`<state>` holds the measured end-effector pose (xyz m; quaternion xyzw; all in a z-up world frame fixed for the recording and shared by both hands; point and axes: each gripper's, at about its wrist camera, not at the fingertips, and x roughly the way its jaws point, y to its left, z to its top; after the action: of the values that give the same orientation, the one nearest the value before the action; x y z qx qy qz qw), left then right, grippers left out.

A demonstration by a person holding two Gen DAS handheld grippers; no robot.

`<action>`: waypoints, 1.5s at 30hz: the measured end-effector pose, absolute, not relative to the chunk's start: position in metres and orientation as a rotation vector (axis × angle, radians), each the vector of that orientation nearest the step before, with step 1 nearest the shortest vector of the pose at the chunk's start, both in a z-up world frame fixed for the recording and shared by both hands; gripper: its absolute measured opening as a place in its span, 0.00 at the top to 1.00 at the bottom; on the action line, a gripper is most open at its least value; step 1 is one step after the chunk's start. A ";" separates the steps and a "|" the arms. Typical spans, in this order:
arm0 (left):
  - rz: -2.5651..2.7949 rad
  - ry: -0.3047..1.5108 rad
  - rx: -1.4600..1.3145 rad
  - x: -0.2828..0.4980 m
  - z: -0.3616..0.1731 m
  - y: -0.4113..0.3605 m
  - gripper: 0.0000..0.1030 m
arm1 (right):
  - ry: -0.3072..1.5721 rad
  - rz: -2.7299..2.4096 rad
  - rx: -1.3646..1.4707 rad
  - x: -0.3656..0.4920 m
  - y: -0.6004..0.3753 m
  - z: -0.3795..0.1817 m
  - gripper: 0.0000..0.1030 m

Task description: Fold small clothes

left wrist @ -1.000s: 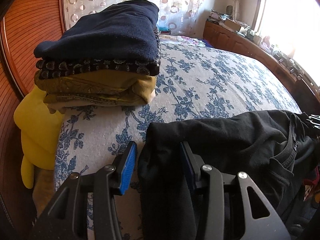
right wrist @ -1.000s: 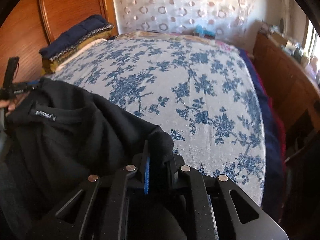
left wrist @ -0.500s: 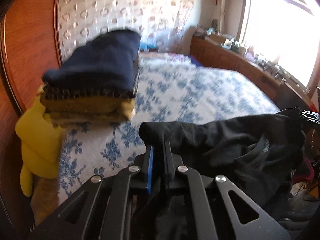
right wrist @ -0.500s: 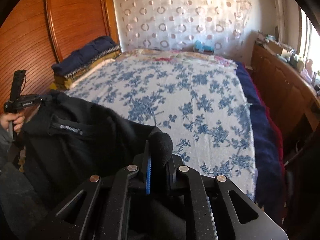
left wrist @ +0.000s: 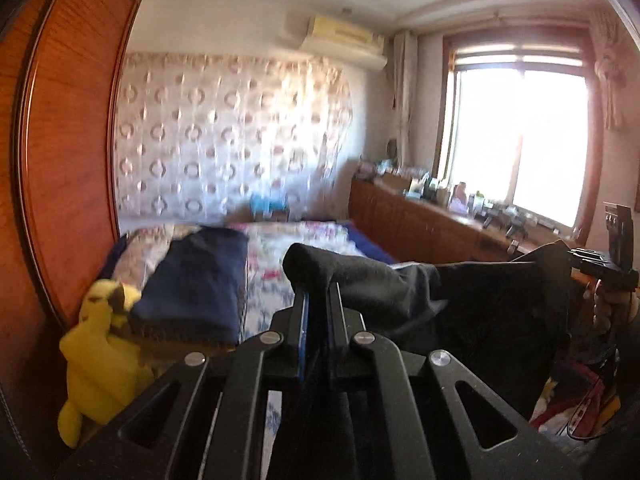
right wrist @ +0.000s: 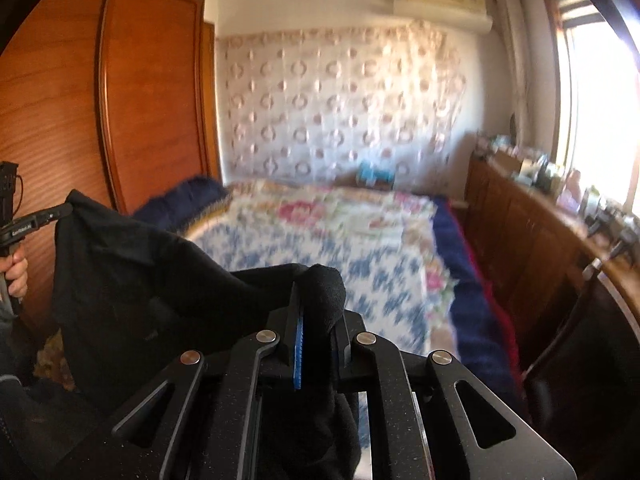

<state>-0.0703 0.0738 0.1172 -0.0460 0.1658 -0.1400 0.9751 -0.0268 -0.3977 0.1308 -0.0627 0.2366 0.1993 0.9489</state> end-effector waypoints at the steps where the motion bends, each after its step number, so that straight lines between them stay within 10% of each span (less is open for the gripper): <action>1: -0.286 0.307 -0.096 -0.075 0.129 0.077 0.96 | 0.465 0.409 -0.129 -0.031 -0.399 0.142 0.94; 18: -0.168 0.229 -0.016 0.017 0.205 0.091 0.95 | 0.216 0.401 -0.197 -0.005 -0.404 0.291 0.94; 24: -0.058 0.425 0.057 0.146 0.141 0.079 0.86 | 0.359 0.306 -0.240 0.132 -0.381 0.239 0.93; 29: -0.064 0.618 0.088 0.194 0.067 0.073 0.77 | 0.546 0.192 -0.242 0.227 -0.377 0.144 0.56; 45: -0.190 0.723 0.024 0.131 0.007 0.050 0.63 | 0.720 0.329 -0.139 0.171 -0.398 0.027 0.41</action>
<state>0.1309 0.0502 0.0069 0.0119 0.3530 -0.0927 0.9310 0.1708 -0.3981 0.0266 -0.0677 0.3506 0.1600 0.9203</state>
